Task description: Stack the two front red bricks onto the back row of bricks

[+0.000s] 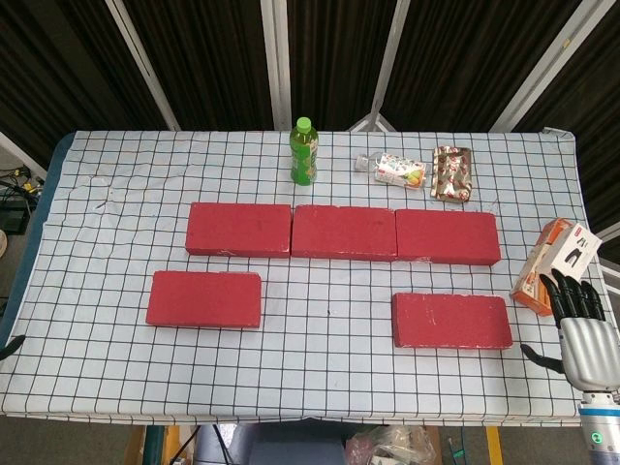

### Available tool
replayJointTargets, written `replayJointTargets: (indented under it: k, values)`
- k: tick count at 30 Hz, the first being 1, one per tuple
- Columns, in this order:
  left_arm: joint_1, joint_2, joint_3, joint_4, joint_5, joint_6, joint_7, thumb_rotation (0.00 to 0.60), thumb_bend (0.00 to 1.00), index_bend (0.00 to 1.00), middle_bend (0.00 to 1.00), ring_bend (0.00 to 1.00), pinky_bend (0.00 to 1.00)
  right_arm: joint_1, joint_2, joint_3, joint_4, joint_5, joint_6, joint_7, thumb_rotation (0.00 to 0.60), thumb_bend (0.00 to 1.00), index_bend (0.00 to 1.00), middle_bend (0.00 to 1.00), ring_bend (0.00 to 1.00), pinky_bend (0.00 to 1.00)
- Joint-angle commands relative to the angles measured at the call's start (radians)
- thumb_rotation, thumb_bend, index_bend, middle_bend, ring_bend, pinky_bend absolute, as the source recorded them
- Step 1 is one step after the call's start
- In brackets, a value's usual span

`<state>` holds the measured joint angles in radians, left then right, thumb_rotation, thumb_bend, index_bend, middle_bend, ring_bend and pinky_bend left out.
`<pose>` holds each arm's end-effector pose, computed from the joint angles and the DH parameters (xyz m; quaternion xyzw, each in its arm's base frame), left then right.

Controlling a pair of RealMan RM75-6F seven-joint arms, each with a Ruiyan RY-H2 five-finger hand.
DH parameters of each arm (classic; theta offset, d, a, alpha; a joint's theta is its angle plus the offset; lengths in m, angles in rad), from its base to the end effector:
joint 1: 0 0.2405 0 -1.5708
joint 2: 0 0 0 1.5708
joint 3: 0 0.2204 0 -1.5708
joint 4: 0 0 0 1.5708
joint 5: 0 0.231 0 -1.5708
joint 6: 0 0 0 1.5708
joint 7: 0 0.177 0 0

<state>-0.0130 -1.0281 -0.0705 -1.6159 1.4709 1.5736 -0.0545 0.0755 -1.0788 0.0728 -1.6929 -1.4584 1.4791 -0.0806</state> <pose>-0.3050 0.1959 0.1713 -0.5559 -0.3687 -0.3883 0.6358 -0.2804 -0.2145 0.1331 0.5863 -0.3833 0.3737 0.6080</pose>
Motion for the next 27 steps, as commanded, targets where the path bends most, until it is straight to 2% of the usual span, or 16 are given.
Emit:
replayJointTargets:
  k: [1, 14, 20, 27]
  values:
    - [0.001, 0.000, -0.001, -0.001, -0.001, 0.000, -0.007, 0.600, 0.00, 0.09, 0.00, 0.00, 0.02, -0.002, 0.001, 0.000, -0.001, -0.002, 0.003, 0.002, 0.600, 0.13, 0.00, 0.00, 0.00, 0.00]
    - [0.001, 0.000, -0.002, -0.002, 0.004, 0.003, -0.028, 0.600, 0.00, 0.09, 0.00, 0.00, 0.02, -0.002, -0.007, 0.005, -0.014, 0.024, -0.009, -0.017, 0.600, 0.13, 0.00, 0.00, 0.00, 0.00]
    - [0.002, 0.003, 0.001, -0.001, 0.007, 0.001, -0.035, 0.600, 0.00, 0.09, 0.00, 0.00, 0.02, -0.005, 0.011, -0.001, -0.060, 0.054, -0.036, -0.026, 0.600, 0.13, 0.00, 0.00, 0.00, 0.00]
    - [0.006, -0.005, -0.003, -0.005, 0.009, 0.016, -0.046, 0.600, 0.00, 0.09, 0.00, 0.00, 0.02, 0.008, 0.048, -0.023, -0.120, 0.113, -0.130, -0.025, 0.600, 0.13, 0.00, 0.00, 0.00, 0.00]
